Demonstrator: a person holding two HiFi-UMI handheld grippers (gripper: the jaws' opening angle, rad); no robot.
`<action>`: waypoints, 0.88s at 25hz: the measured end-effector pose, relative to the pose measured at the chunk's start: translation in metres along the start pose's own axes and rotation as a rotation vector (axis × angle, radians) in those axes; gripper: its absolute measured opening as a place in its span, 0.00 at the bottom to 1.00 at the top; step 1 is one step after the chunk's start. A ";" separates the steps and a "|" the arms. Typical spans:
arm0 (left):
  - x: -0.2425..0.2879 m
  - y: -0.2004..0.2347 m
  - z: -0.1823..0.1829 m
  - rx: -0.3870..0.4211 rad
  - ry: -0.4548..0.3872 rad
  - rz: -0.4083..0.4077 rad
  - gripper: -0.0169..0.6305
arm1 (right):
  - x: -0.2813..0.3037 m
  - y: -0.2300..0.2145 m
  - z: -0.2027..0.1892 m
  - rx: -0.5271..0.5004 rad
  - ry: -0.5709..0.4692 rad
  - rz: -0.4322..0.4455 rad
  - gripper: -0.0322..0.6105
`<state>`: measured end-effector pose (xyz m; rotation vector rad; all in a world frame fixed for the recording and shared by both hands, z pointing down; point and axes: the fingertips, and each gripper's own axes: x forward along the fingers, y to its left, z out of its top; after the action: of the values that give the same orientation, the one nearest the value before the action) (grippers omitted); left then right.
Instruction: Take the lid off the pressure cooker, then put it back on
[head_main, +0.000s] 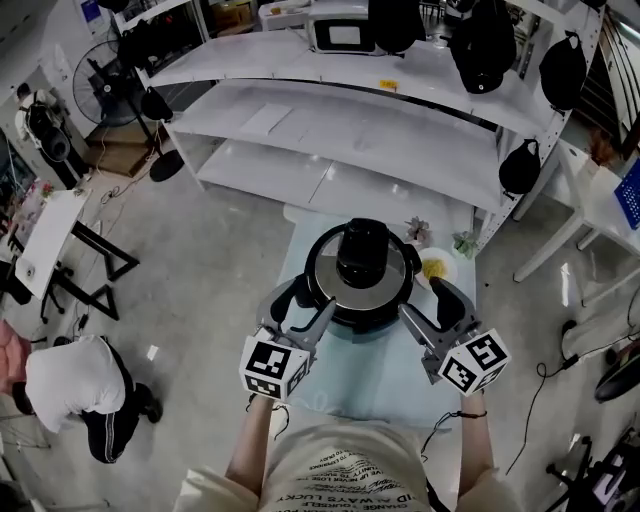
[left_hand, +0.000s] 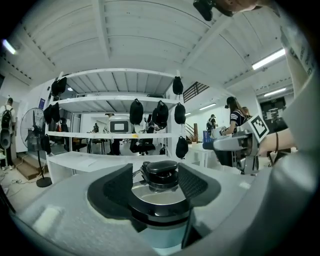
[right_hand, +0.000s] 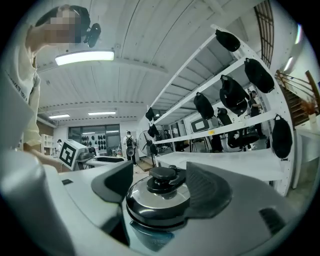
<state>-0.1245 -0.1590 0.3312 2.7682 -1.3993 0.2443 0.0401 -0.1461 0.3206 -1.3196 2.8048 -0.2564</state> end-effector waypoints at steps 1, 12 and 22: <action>0.005 0.001 0.000 0.003 0.005 -0.005 0.44 | 0.005 -0.003 0.000 -0.004 0.006 0.014 0.54; 0.050 0.008 -0.002 0.111 0.123 -0.174 0.44 | 0.049 -0.014 -0.002 -0.038 0.106 0.158 0.54; 0.090 0.009 -0.015 0.278 0.252 -0.485 0.44 | 0.088 -0.010 -0.013 -0.129 0.239 0.307 0.54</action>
<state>-0.0812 -0.2342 0.3592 3.0410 -0.6536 0.7807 -0.0097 -0.2177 0.3390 -0.9083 3.2201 -0.2386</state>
